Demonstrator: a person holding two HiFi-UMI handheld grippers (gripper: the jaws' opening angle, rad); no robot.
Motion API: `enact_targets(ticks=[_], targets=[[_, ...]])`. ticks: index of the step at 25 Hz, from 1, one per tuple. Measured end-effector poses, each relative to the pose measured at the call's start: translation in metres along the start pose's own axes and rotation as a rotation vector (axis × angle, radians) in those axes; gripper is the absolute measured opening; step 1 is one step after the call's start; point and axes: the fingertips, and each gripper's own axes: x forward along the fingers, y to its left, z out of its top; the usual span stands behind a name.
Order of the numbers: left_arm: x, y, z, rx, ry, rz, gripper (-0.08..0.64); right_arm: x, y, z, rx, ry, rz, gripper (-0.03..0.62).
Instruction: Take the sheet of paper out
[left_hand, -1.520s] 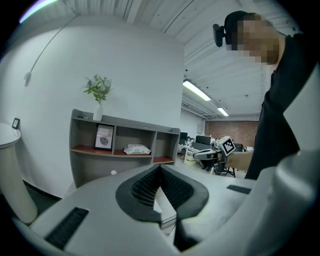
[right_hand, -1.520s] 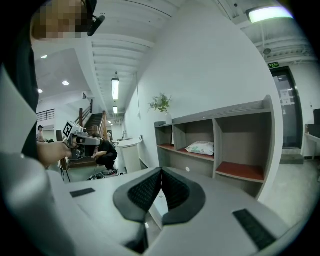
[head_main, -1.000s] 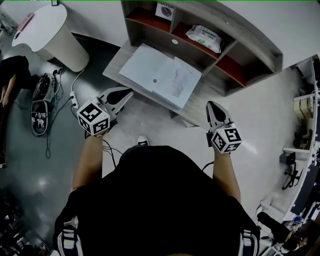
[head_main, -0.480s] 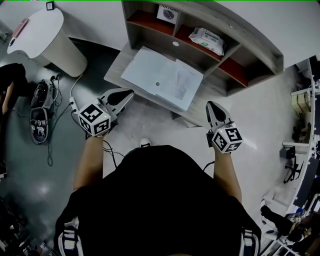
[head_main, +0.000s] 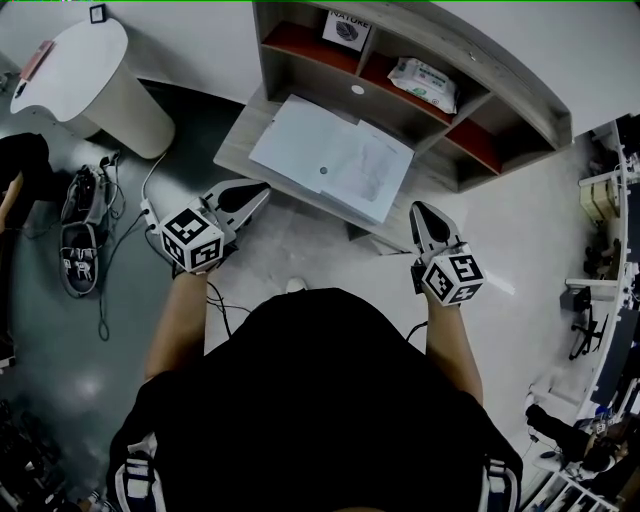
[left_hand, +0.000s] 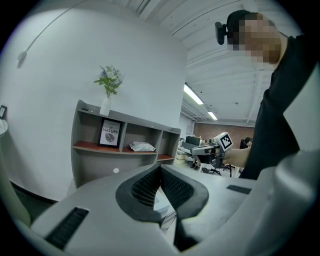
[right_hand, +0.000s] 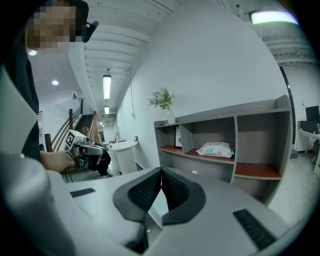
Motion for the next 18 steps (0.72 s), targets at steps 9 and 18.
enact_targets(ticks=[9,18], targets=[[-0.009,0.012,-0.003,-0.007,-0.002,-0.024,0.021,0.004,0.011,0.003,0.011,-0.018,-0.024,0.014],[0.012,0.017,-0.008,-0.015,0.026,-0.058,0.021,0.003,-0.005,-0.008,0.044,-0.011,-0.053,0.013]])
